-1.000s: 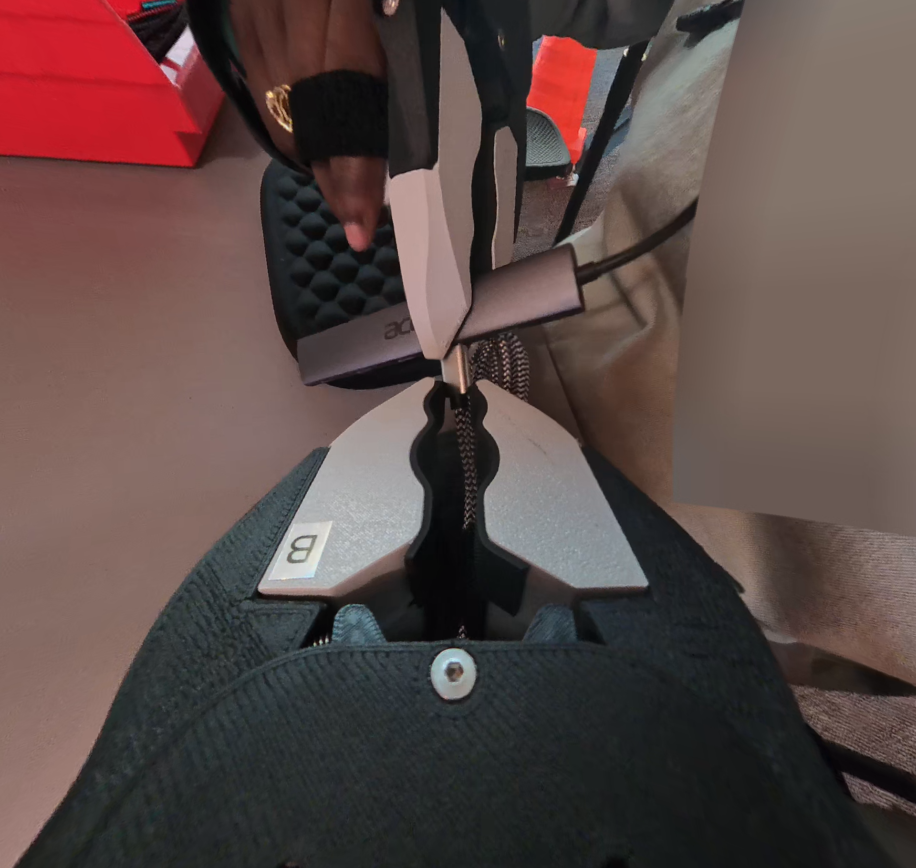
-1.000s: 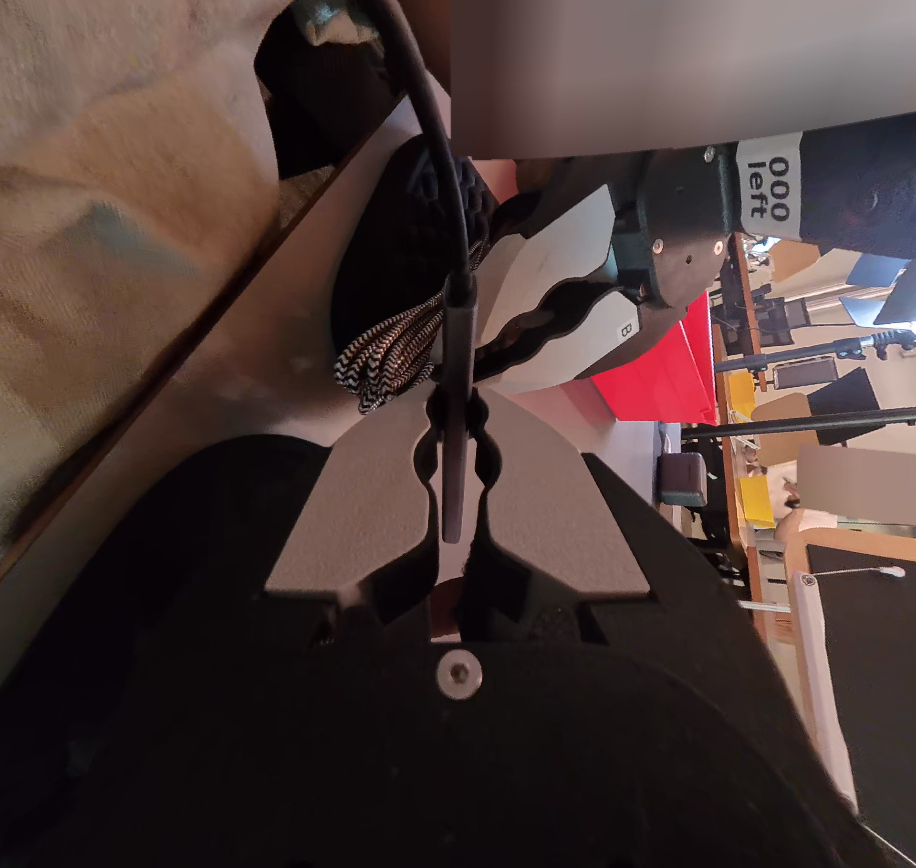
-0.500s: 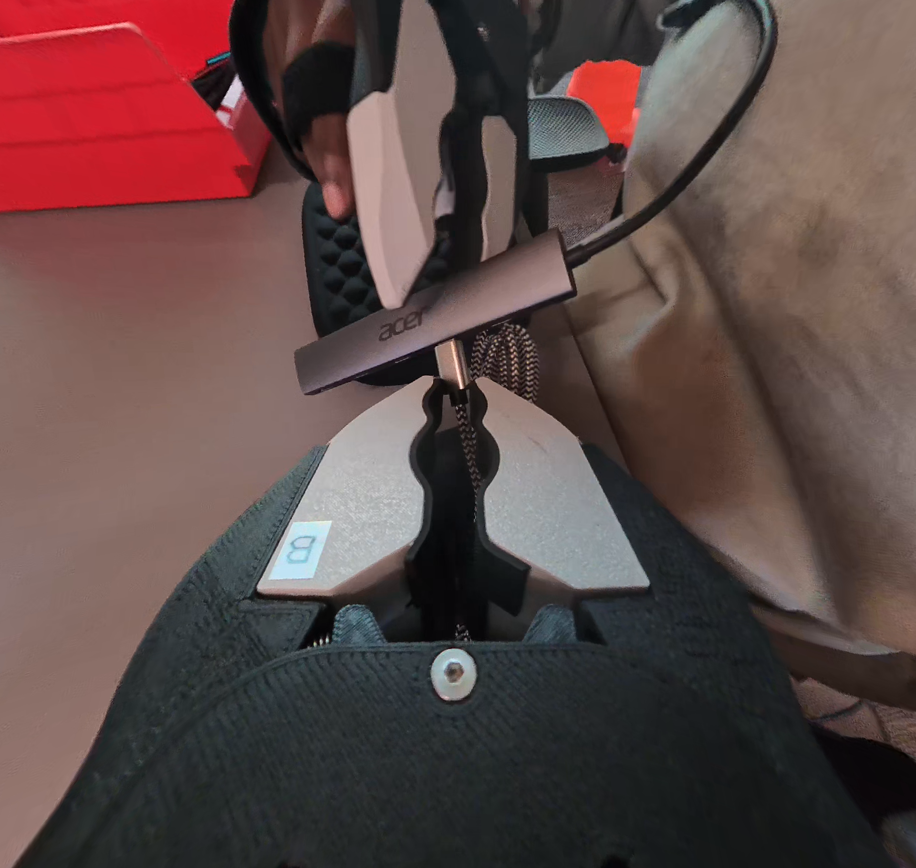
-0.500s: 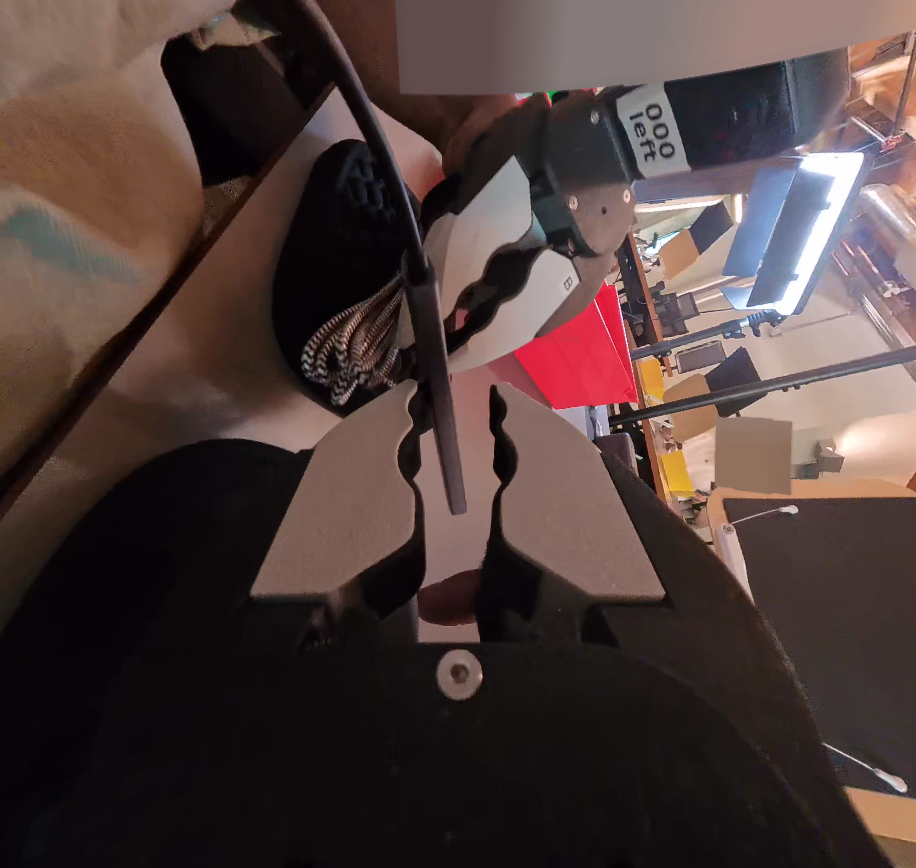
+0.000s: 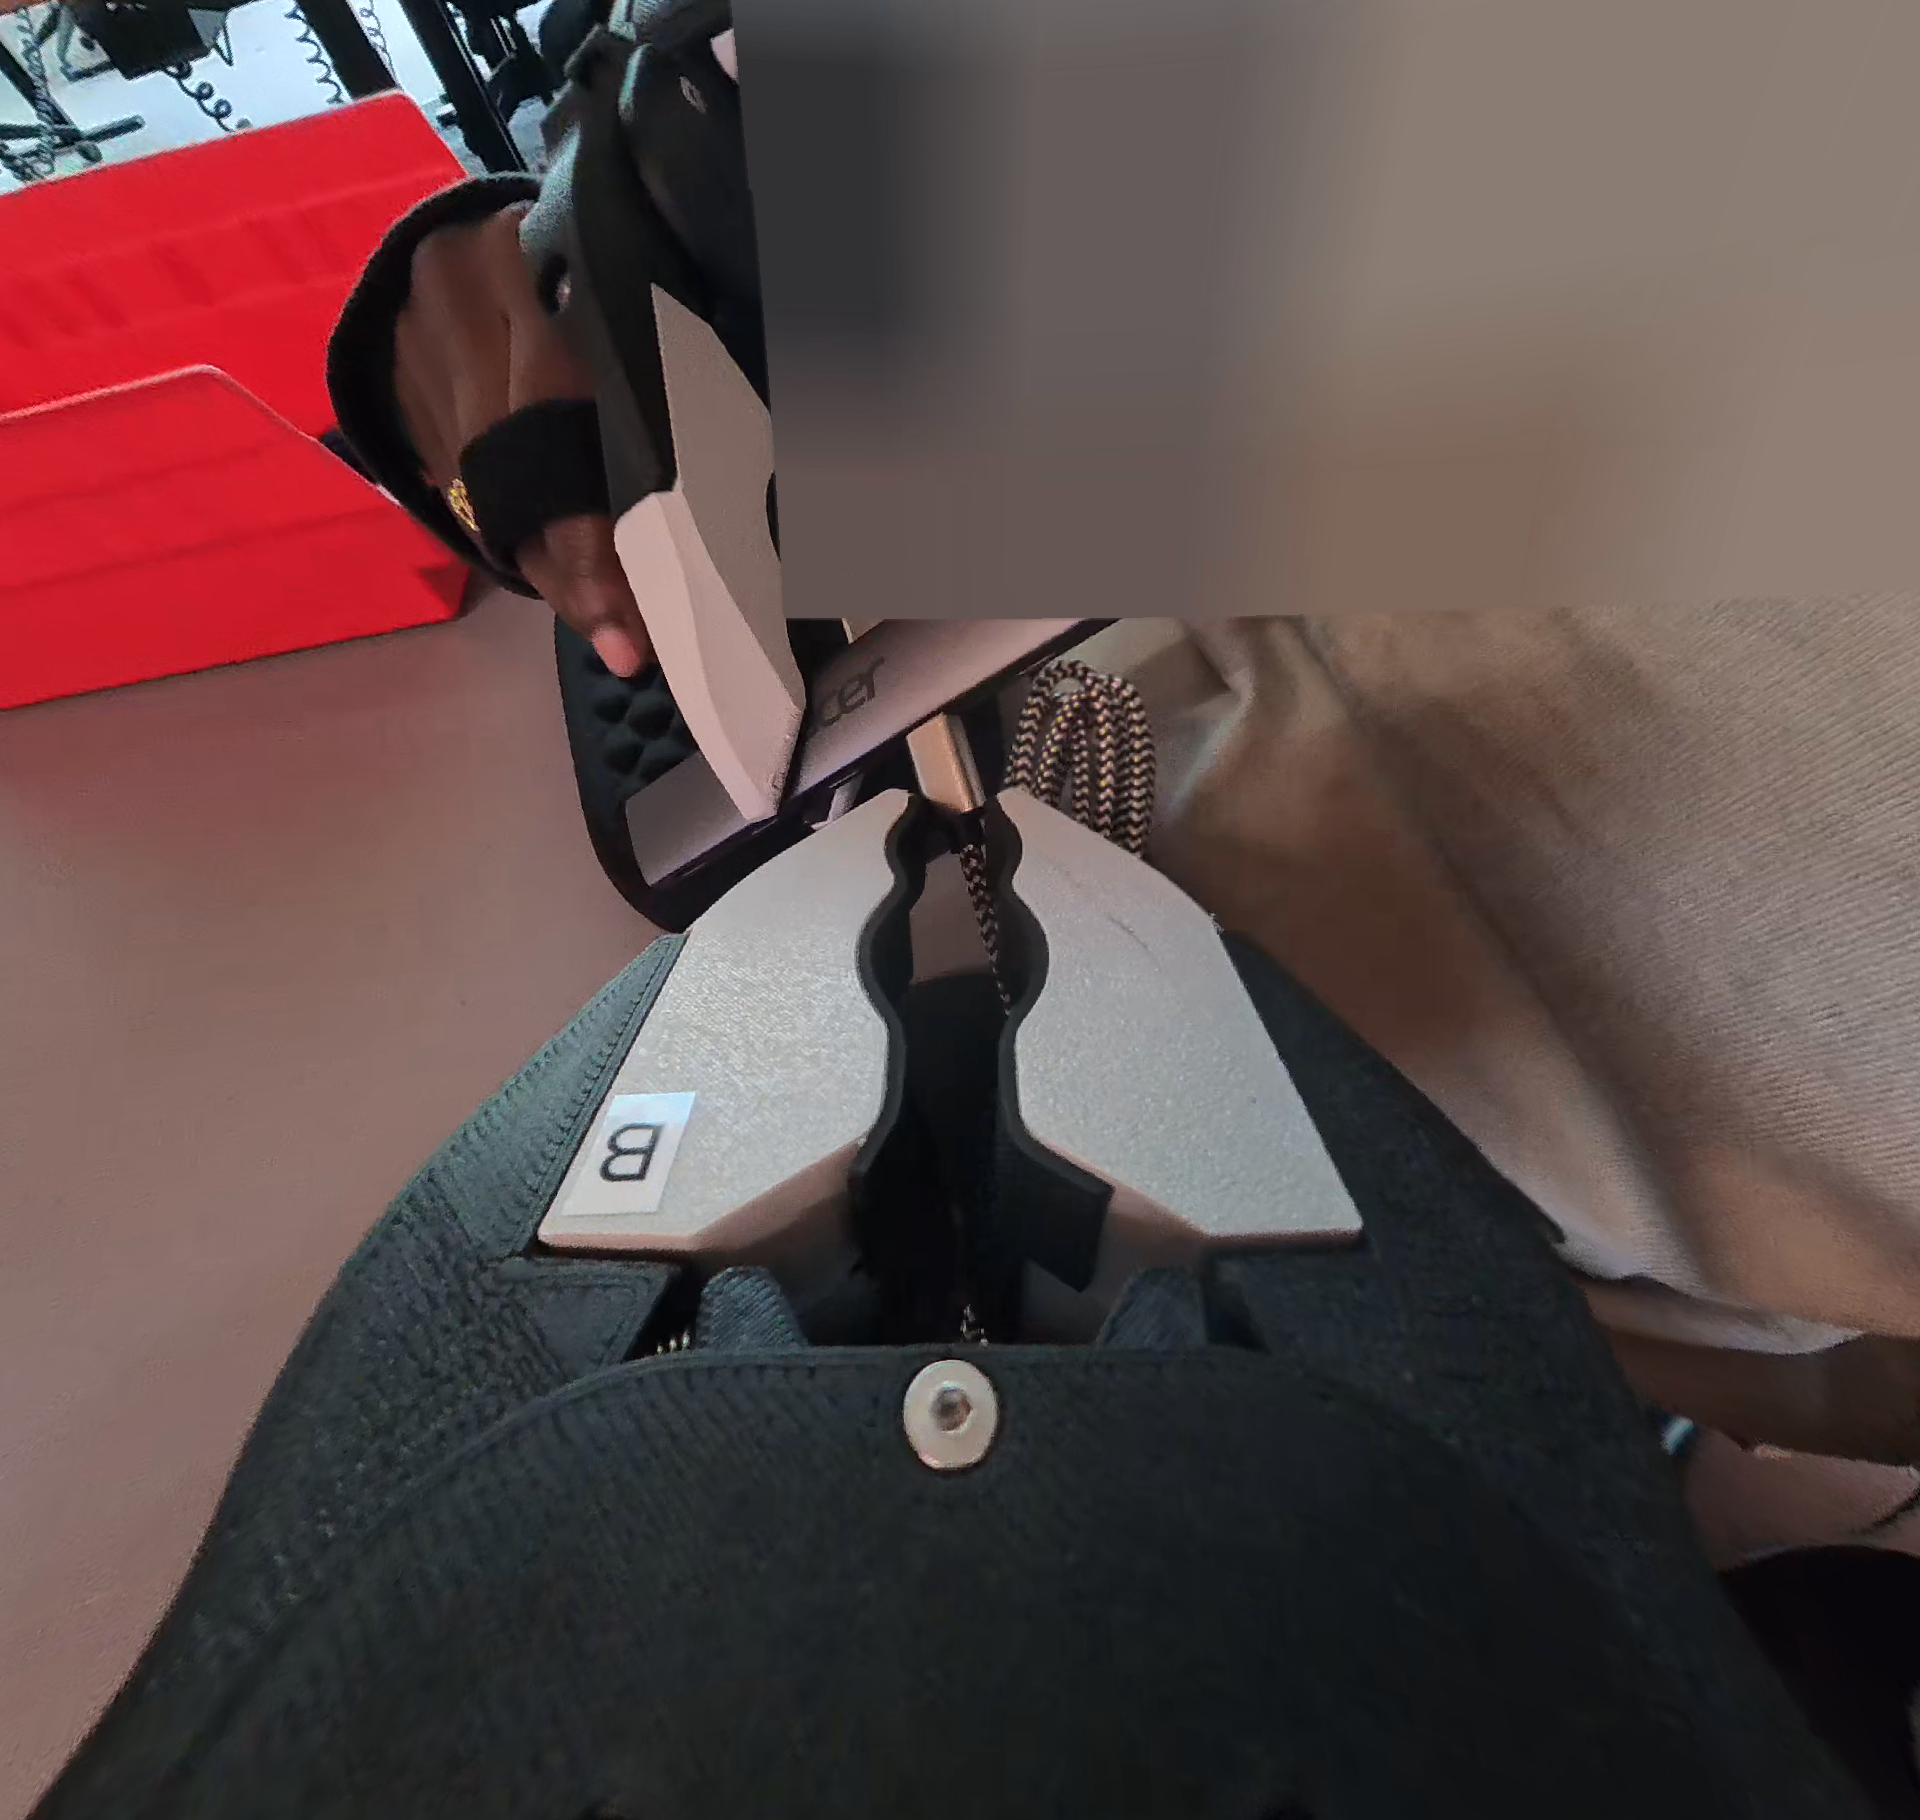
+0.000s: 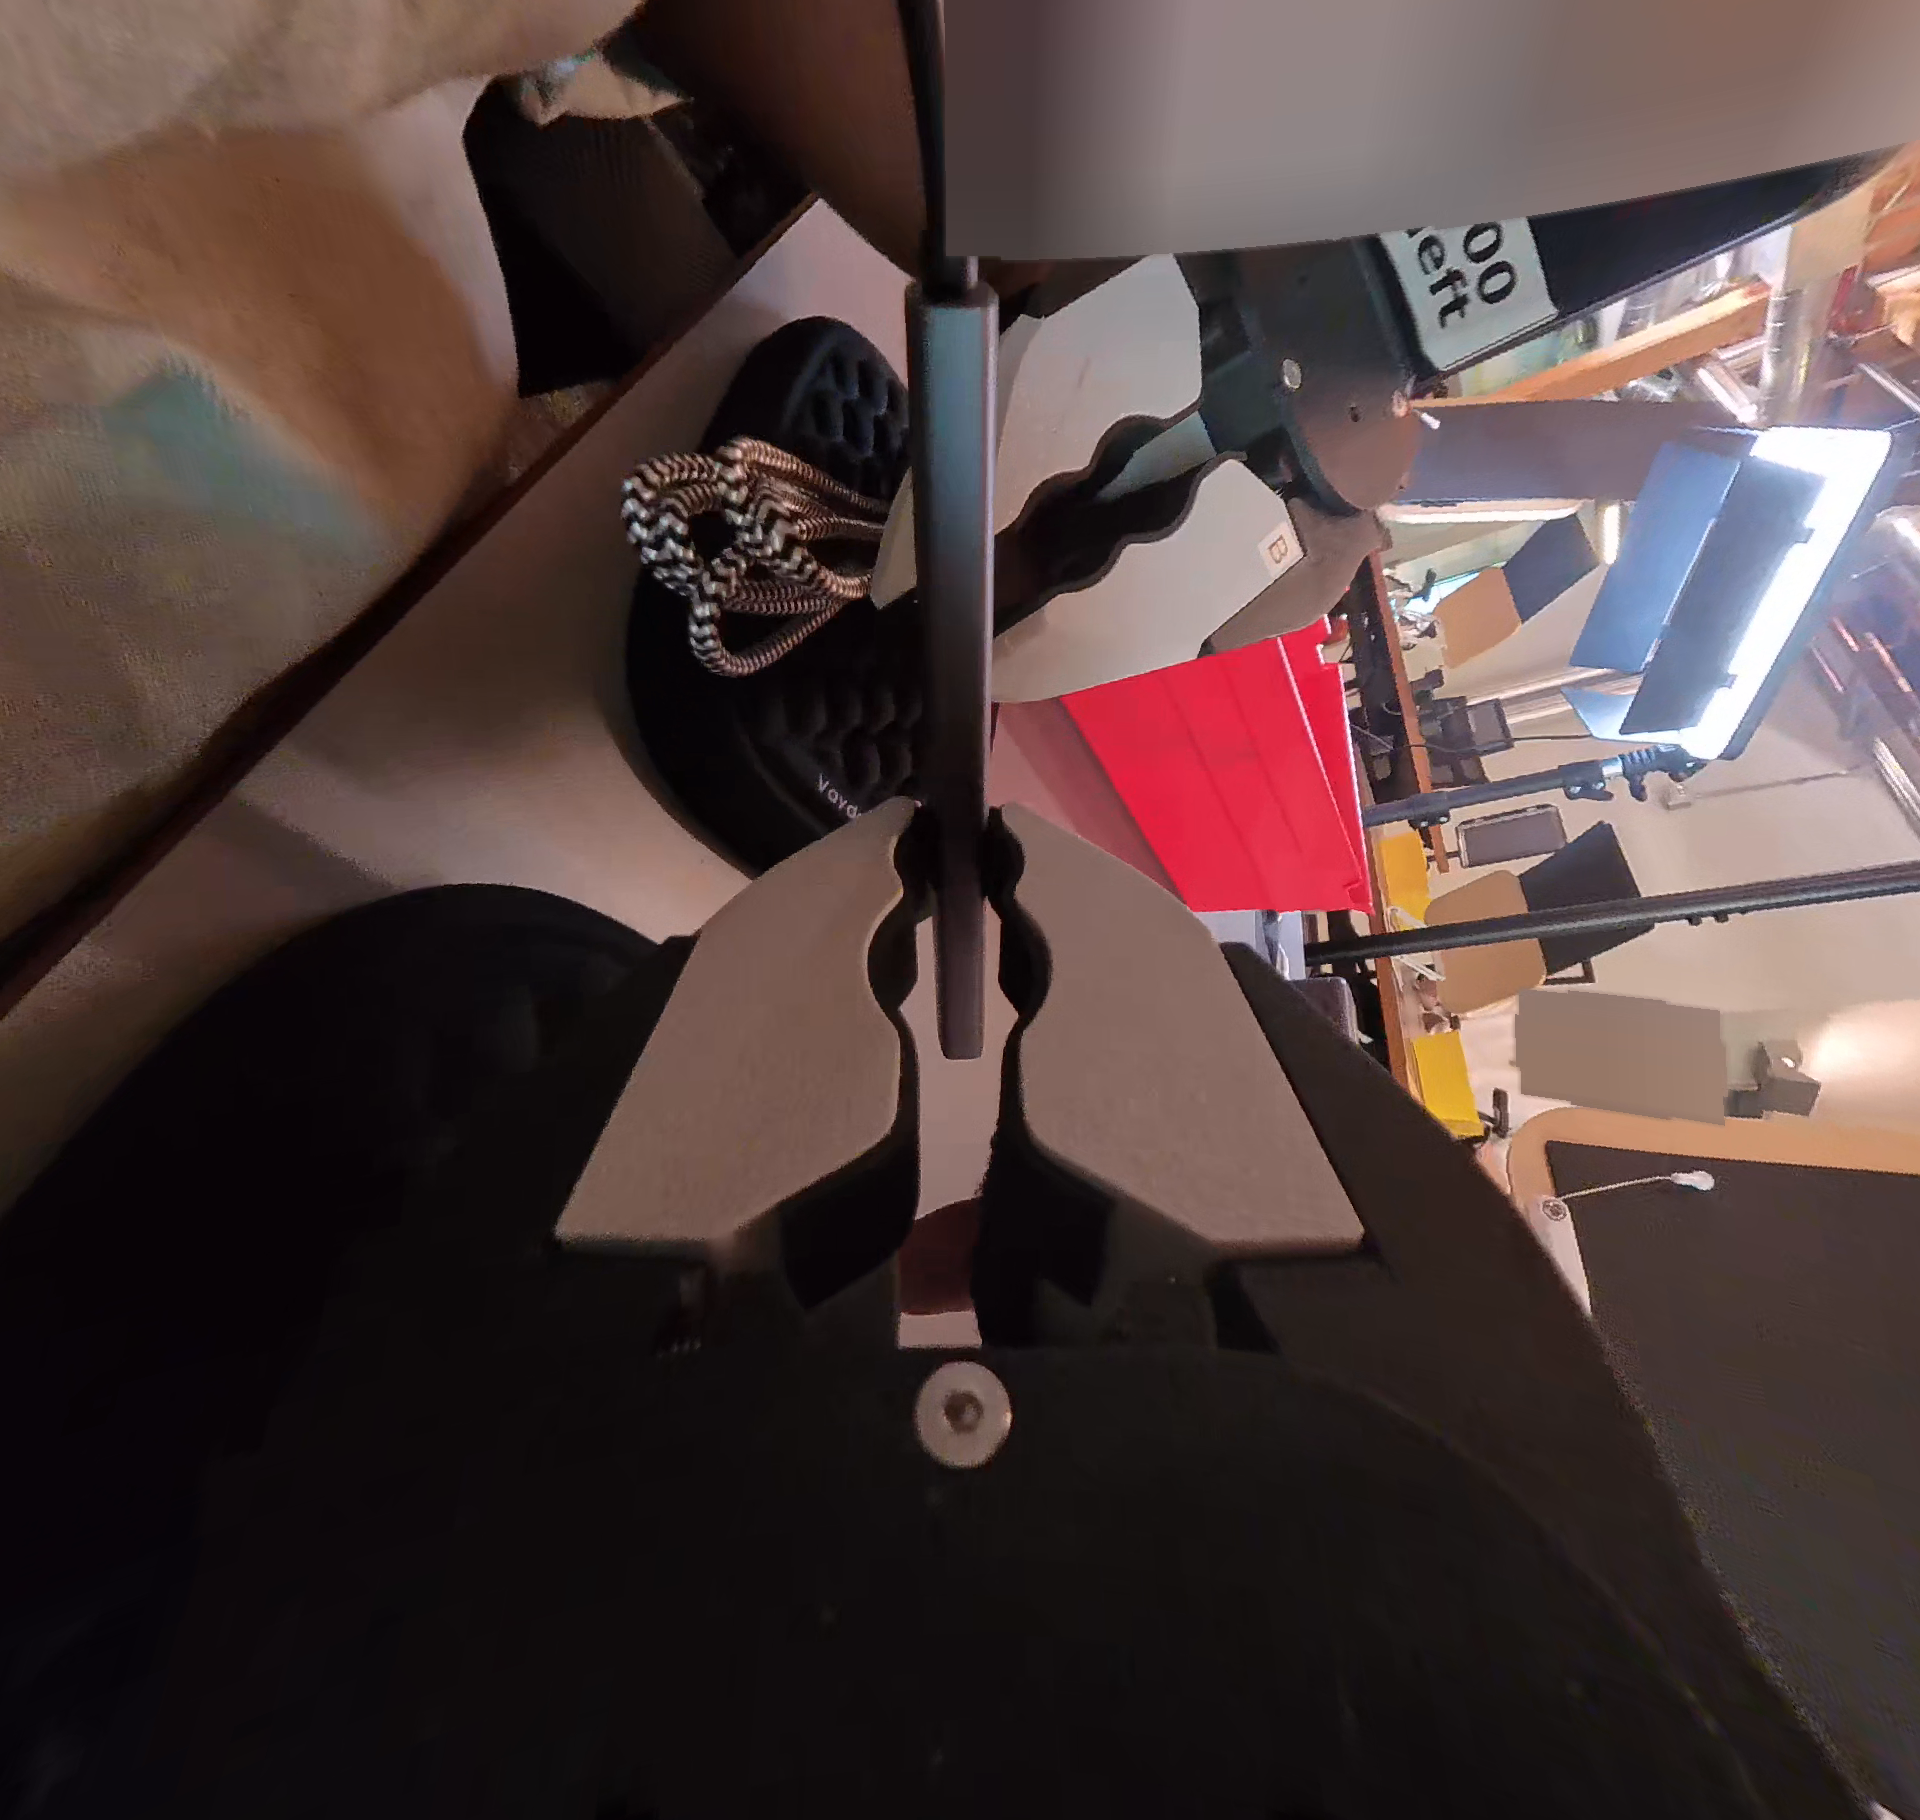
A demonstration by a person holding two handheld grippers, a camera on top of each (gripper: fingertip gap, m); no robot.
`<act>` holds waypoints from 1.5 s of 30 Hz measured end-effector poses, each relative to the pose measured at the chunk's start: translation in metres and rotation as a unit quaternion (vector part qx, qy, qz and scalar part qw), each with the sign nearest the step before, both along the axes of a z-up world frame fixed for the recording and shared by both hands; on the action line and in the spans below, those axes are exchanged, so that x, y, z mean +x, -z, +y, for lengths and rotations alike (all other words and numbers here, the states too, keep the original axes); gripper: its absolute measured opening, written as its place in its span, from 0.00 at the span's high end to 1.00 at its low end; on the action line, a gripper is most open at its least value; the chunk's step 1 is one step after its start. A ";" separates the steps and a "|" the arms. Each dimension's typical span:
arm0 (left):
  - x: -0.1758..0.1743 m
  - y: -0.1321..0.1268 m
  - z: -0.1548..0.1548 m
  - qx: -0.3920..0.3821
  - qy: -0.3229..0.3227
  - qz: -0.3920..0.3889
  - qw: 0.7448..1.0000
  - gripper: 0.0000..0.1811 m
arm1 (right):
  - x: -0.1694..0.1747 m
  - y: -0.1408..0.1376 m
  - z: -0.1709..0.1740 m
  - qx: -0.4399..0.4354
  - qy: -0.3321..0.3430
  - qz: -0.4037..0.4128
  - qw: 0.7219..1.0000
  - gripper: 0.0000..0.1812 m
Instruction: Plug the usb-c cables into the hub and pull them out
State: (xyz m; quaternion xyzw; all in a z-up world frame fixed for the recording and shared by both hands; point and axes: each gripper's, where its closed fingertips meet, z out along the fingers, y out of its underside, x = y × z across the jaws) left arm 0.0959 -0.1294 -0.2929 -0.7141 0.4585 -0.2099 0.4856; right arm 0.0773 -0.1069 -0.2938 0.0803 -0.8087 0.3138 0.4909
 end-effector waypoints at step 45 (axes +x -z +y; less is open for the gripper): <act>-0.227 -0.058 -0.118 0.066 -0.509 0.166 0.842 0.79 | -0.001 -0.050 0.027 -0.360 0.072 0.002 0.930 0.95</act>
